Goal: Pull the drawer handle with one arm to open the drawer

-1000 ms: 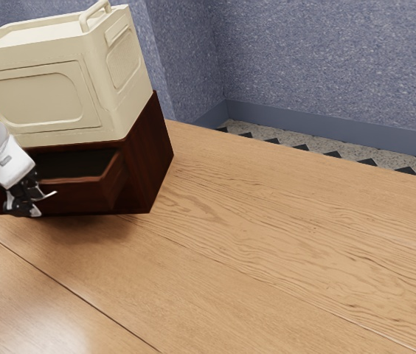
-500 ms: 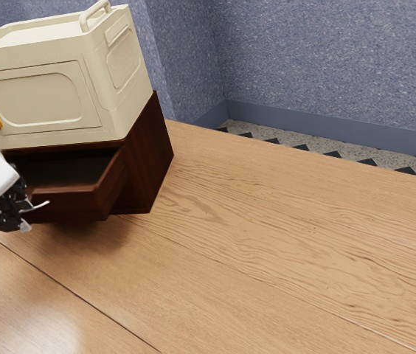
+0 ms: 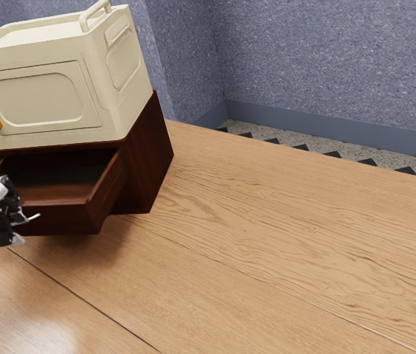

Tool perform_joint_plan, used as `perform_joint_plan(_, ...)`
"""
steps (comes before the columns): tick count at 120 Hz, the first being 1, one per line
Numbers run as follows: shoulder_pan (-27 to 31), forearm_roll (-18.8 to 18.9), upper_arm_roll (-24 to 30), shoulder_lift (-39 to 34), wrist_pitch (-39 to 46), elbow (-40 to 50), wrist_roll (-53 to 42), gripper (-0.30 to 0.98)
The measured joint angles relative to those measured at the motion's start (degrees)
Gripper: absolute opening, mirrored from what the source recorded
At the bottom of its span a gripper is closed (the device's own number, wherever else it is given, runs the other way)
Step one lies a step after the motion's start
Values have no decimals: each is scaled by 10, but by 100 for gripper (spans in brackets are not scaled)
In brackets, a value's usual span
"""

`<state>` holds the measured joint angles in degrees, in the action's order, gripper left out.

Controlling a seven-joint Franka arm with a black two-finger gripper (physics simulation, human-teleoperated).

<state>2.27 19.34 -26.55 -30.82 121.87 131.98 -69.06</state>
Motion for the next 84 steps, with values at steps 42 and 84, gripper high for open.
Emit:
perform_joint_plan(42,-1,13,0,-22,-19,-3,3,59)
perform_joint_plan(84,-60,1,4,-19,-105,-131,4,67)
